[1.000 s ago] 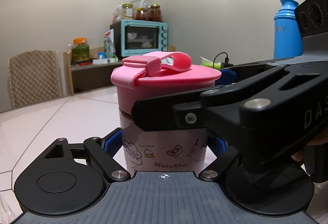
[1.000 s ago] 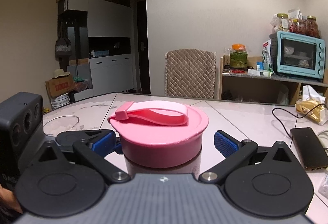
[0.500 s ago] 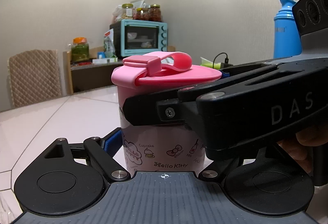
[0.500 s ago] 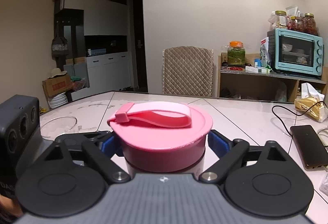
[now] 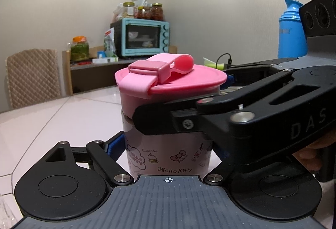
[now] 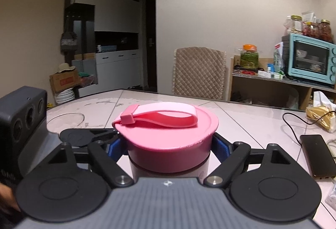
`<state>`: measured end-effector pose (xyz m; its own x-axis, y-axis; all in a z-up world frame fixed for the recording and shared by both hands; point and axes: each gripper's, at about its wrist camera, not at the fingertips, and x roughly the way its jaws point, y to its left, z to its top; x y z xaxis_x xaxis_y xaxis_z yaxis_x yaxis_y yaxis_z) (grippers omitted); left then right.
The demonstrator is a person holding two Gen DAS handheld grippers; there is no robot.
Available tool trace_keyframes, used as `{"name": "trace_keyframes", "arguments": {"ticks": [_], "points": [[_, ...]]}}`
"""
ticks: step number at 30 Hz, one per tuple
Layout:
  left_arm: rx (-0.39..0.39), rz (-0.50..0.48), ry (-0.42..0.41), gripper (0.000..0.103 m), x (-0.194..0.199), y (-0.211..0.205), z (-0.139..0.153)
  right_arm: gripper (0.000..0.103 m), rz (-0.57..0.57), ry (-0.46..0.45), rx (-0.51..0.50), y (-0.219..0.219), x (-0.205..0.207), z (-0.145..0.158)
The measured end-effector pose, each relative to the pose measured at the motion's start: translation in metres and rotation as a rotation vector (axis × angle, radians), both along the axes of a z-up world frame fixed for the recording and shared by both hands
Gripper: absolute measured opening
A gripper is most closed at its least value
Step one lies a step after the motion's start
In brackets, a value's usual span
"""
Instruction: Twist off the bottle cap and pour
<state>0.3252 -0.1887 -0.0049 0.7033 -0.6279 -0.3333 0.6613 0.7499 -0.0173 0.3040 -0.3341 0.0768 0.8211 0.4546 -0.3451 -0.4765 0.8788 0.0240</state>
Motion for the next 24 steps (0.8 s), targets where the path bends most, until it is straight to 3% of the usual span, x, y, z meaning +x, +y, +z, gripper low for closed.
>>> {"name": "trace_keyframes", "arguments": {"ticks": [24], "points": [[0.001,-0.104,-0.028,0.089,-0.006,0.024,-0.007,0.085,0.403,-0.020,0.033,-0.028,0.017,-0.002]]}}
